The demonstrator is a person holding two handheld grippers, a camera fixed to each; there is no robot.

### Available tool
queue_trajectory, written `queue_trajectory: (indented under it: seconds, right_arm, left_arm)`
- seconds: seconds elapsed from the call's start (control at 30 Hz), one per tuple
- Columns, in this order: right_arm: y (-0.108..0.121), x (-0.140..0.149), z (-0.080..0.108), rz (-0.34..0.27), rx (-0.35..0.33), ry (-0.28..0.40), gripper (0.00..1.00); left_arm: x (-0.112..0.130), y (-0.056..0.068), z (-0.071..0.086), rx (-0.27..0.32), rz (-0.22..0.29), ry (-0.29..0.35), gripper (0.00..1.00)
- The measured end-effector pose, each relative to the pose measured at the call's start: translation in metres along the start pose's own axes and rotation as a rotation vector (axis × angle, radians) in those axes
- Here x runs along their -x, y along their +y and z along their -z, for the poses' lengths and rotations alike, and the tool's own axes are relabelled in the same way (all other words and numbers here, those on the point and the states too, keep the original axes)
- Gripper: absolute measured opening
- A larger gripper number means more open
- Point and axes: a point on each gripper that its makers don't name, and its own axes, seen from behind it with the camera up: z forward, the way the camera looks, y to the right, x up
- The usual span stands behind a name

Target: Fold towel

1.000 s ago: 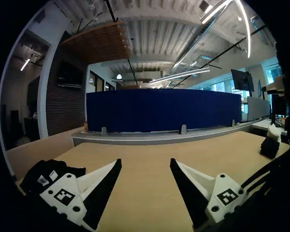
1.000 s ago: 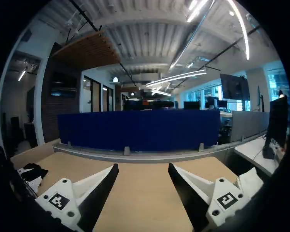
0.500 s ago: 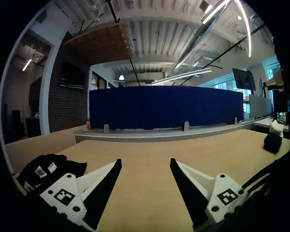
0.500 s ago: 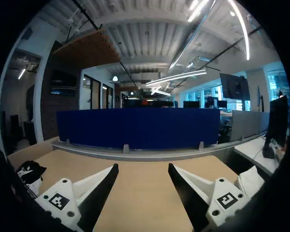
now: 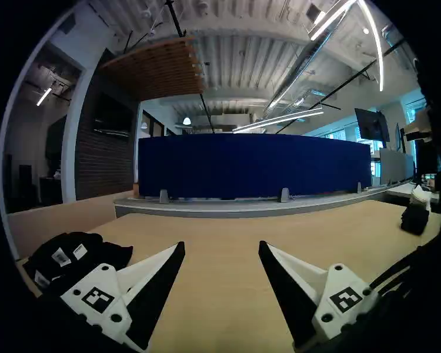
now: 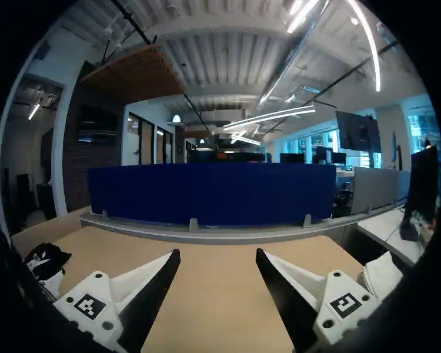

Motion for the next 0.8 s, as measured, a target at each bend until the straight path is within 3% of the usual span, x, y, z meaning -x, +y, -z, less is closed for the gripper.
queue_trajectory:
  seconds: [0.27,0.47,0.8]
  right_arm:
    - [0.004,-0.002,0.005,-0.022,0.006,0.017,1.0]
    - [0.014,-0.02,0.011,-0.025,0.018,0.05,1.0]
    - [0.056,-0.032,0.015,-0.003,0.067,0.106,1.0]
  left_arm:
    - [-0.001,0.0,0.0,-0.001,0.0,-0.001,0.93]
    - [-0.001,0.001,0.001,-0.001,0.001,-0.001,0.93]
    - [-0.002,0.002,0.001,-0.002,0.001,-0.001,0.93]
